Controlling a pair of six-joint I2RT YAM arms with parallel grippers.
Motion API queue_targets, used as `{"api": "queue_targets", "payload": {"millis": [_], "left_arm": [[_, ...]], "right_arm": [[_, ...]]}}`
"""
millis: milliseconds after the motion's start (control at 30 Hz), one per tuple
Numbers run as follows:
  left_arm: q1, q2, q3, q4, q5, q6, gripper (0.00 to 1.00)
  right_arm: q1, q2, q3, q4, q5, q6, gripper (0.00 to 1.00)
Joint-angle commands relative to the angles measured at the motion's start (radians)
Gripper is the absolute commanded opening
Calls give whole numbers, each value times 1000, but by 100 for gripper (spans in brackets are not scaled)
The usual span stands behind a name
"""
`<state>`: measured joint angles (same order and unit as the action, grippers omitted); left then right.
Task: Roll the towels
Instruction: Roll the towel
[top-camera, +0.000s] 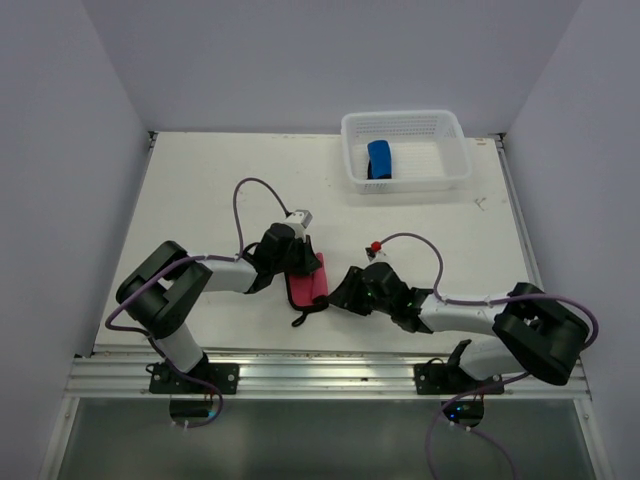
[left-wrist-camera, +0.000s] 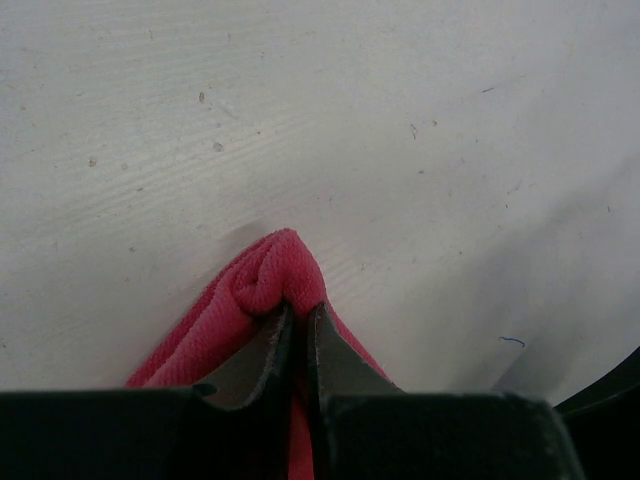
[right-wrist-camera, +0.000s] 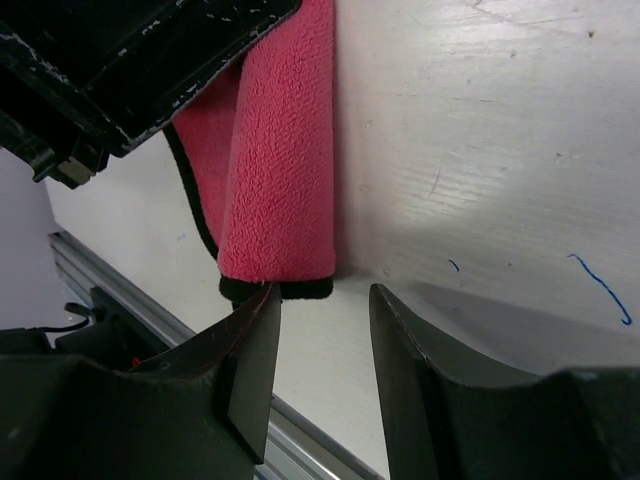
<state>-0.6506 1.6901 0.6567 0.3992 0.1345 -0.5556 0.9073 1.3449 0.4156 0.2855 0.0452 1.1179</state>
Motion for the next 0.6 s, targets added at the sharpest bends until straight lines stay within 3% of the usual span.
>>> {"api": "queue_targets", "payload": {"millis": [0,433,567], "left_arm": [[3,22,-32,-157,-58,36,0],[0,14,-46,-157,-67,28,0],[0,14,-48,-158,-70,31,0]], "right_arm": [[-8,26,6,141,-41,69,45],[-18,102,-14,268,-64,151,49],[-19,60,-34,276,-47,157,50]]}}
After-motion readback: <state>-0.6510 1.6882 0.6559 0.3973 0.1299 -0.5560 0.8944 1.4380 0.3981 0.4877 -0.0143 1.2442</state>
